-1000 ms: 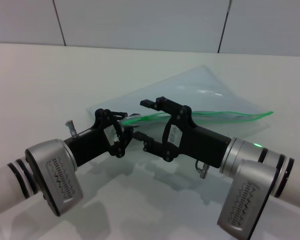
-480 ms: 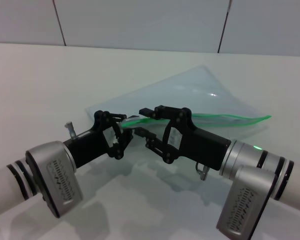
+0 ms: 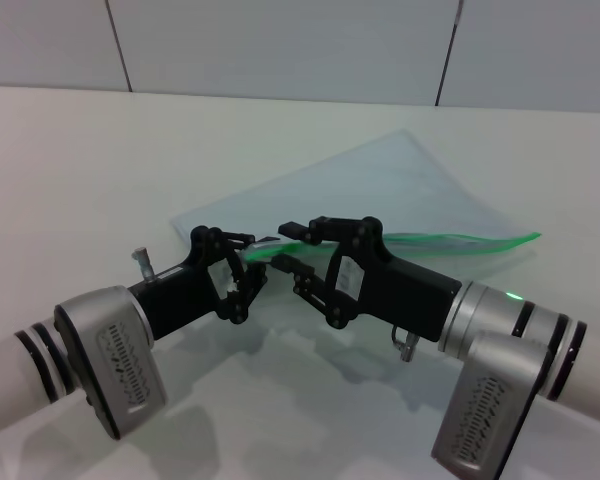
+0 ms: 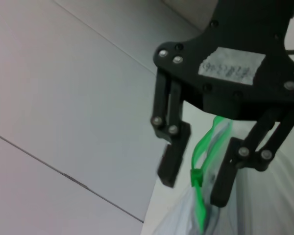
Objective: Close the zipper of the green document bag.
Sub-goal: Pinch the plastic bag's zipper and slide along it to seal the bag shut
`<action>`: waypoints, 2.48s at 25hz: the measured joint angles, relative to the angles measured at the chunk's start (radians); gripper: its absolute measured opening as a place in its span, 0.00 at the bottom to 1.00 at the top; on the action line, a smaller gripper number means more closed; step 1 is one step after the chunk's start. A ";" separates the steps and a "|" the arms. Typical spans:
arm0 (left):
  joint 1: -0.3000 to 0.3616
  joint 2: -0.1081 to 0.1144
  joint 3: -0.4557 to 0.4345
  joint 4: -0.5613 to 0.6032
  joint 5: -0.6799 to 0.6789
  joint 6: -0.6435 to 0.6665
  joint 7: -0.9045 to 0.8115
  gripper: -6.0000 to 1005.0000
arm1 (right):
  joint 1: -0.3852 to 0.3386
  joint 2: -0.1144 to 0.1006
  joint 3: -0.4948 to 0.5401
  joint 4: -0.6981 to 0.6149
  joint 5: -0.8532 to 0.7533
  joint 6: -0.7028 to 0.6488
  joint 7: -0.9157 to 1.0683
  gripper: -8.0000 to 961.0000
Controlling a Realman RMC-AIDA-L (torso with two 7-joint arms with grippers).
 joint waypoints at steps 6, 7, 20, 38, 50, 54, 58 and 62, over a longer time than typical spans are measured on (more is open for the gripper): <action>-0.001 -0.001 0.000 0.000 0.000 0.000 0.000 0.06 | 0.006 0.000 0.001 0.012 -0.001 0.040 -0.028 0.28; -0.001 -0.001 -0.001 0.000 0.000 0.000 0.000 0.06 | 0.006 0.000 0.002 0.016 -0.001 0.042 -0.038 0.27; -0.001 -0.001 -0.001 0.000 0.000 0.000 0.000 0.06 | 0.002 -0.002 0.002 0.026 -0.001 0.044 -0.054 0.18; 0.004 -0.001 -0.001 0.002 0.000 -0.001 0.009 0.06 | -0.019 -0.002 0.036 0.029 0.009 0.067 -0.094 0.09; 0.014 0.001 -0.001 0.005 -0.006 0.009 0.037 0.06 | -0.059 -0.007 0.083 0.017 0.009 0.097 -0.094 0.09; 0.015 0.001 -0.001 0.005 -0.004 0.010 0.040 0.06 | -0.064 -0.008 0.097 0.013 0.009 0.097 -0.094 0.09; 0.016 0.001 -0.001 0.005 -0.003 0.010 0.051 0.06 | -0.067 -0.008 0.108 0.007 0.009 0.106 -0.094 0.09; 0.018 0.000 -0.001 0.005 -0.002 0.016 0.059 0.06 | -0.072 -0.008 0.127 0.005 0.009 0.126 -0.094 0.09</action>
